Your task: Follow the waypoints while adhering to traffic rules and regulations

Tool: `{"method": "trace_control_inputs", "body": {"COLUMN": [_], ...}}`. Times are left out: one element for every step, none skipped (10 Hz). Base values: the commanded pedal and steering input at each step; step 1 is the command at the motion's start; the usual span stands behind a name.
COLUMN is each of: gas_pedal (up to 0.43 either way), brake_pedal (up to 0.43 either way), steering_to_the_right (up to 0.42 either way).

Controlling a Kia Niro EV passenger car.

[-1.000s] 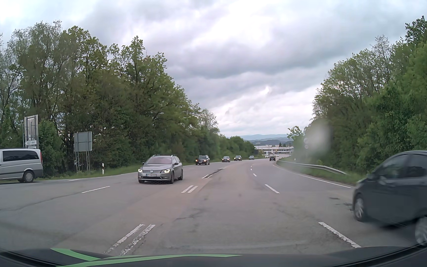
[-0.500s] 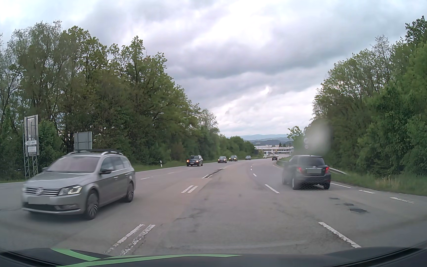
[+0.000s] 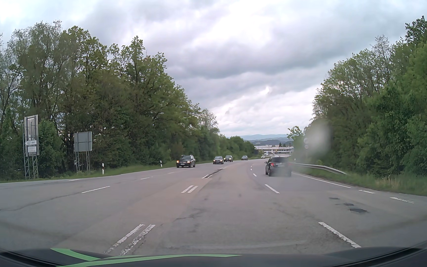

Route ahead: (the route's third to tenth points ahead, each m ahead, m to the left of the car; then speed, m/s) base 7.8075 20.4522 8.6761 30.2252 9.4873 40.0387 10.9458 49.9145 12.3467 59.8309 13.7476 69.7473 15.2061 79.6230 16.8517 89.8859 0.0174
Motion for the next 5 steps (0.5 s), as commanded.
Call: {"method": "trace_control_inputs", "body": {"gas_pedal": [0.000,0.000,0.000,0.000,0.000], "brake_pedal": [0.262,0.262,0.262,0.262,0.262], "steering_to_the_right": [0.003,0.003,0.003,0.003,0.003]}}
